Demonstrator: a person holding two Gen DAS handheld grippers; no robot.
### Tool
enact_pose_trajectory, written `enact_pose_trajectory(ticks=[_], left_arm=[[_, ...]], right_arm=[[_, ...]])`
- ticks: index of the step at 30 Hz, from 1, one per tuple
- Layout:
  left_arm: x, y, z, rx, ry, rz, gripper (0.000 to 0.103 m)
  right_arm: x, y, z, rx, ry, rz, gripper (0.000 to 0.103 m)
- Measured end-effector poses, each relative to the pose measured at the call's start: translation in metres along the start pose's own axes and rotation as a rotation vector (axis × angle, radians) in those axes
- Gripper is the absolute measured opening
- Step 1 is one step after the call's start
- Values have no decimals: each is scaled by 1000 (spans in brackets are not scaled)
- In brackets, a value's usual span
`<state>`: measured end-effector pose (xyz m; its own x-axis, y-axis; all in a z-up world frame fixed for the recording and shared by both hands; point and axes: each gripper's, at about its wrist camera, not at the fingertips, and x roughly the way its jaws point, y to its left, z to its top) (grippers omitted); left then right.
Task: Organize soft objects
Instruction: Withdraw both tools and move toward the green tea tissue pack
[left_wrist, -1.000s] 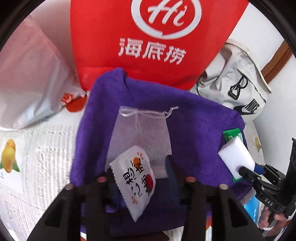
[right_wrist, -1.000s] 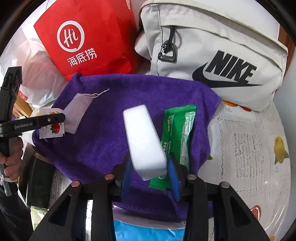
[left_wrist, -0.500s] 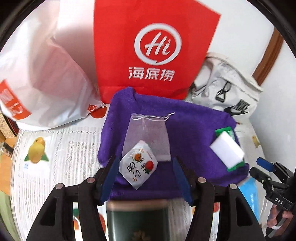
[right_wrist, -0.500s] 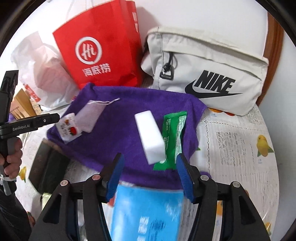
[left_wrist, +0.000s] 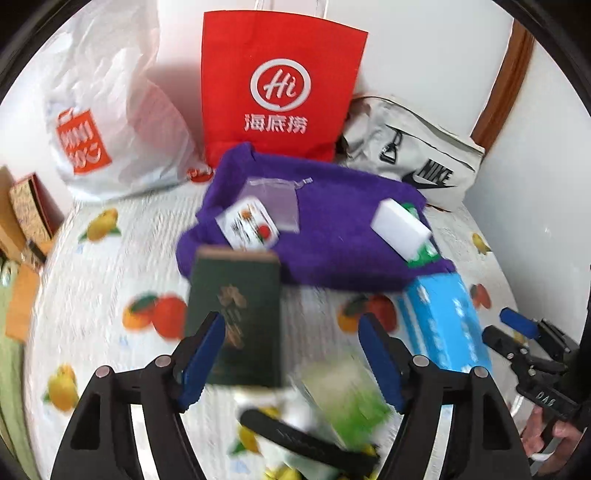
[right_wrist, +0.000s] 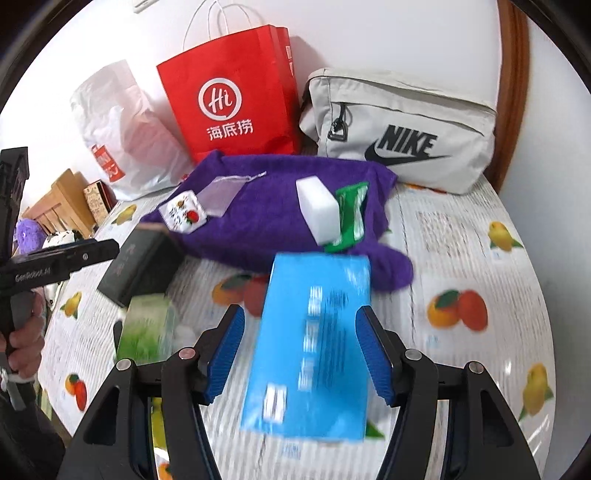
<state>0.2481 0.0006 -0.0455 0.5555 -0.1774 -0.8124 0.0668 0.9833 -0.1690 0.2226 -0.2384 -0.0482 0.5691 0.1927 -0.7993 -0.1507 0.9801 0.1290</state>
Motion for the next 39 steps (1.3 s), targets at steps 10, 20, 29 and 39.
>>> enact_pose_trajectory(ticks=[10,20,29,39], left_arm=[[12,-29,-50,-15,39,32,78],[48,-60,-69,77,76,159,78],[29,-56,-66,62,3,90,62],[-21,-14,-66,17,-54,93,62]], right_arm=[[-26,-3,-42,-16,-6,28,62],[-33,-18,-70,-17,-3,22,62],[-32,-12,-87,-16,17,62,62],[-37,31,-87,-63,-7,153,62]])
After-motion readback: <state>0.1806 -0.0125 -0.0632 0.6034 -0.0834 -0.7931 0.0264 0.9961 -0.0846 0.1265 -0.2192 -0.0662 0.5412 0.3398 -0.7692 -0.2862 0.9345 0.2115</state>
